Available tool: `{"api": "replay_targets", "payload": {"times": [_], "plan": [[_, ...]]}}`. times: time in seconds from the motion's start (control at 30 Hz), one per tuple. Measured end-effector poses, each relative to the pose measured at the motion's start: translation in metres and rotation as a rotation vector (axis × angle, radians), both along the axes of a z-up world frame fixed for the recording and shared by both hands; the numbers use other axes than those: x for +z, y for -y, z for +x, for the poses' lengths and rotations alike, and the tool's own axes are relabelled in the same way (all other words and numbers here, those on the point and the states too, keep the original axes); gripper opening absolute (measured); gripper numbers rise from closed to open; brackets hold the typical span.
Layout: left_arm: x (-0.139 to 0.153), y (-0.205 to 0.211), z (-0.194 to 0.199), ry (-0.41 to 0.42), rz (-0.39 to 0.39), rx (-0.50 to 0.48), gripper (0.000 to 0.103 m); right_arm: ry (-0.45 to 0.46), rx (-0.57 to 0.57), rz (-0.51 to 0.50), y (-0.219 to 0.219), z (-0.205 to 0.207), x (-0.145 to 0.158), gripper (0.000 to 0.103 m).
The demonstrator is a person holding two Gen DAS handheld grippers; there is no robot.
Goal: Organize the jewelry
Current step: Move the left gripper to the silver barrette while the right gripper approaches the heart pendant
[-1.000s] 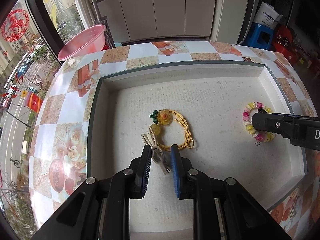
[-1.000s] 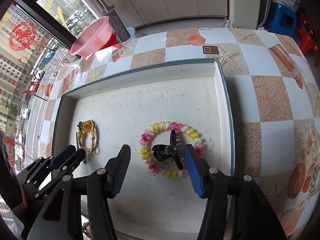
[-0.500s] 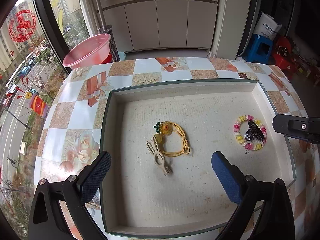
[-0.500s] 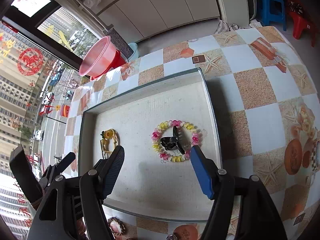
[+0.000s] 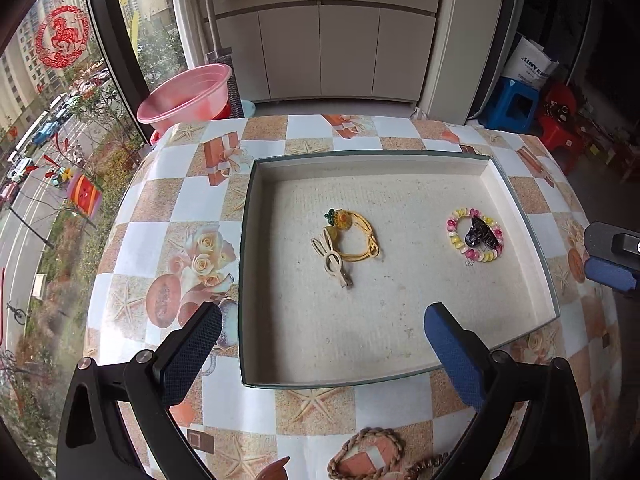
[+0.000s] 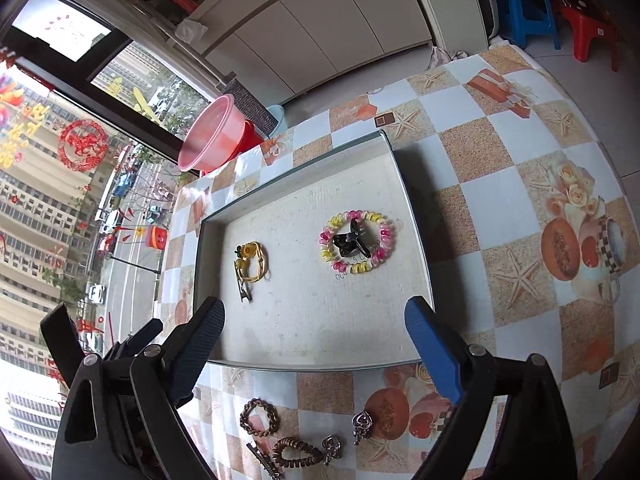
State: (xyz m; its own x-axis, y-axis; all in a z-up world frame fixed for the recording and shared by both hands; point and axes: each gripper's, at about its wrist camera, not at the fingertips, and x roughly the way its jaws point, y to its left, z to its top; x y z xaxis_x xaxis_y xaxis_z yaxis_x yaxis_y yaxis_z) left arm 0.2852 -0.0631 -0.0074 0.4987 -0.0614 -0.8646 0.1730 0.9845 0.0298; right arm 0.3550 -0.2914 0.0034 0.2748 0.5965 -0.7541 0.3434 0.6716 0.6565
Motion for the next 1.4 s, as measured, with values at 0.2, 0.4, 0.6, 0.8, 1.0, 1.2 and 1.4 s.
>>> {"api": "replay_targets", "payload": {"times": [0.2, 0.4, 0.6, 0.8, 1.0, 1.2, 1.4], "plan": [[0.002, -0.014, -0.037, -0.015, 0.019, 0.020, 0.103, 0.015, 0.031, -0.015, -0.005, -0.026, 0.015, 0.103], [-0.007, -0.031, -0.070, -0.081, -0.005, 0.054, 0.103, -0.018, 0.075, -0.028, -0.011, -0.049, 0.025, 0.103], [-0.022, -0.041, -0.100, -0.162, -0.044, 0.068, 0.103, -0.053, 0.093, -0.037, -0.015, -0.074, 0.027, 0.103], [-0.041, -0.046, -0.124, -0.239, -0.054, 0.095, 0.103, -0.129, 0.098, -0.039, -0.021, -0.105, 0.016, 0.103], [-0.057, -0.045, -0.135, -0.285, -0.067, 0.112, 0.103, -0.223, 0.125, -0.067, -0.033, -0.133, -0.001, 0.103], [-0.067, -0.041, -0.137, -0.303, -0.067, 0.129, 0.103, -0.278, 0.135, -0.103, -0.039, -0.144, -0.012, 0.103], [-0.075, -0.037, -0.132, -0.312, -0.063, 0.161, 0.103, -0.304, 0.130, -0.149, -0.041, -0.139, -0.022, 0.103]]}}
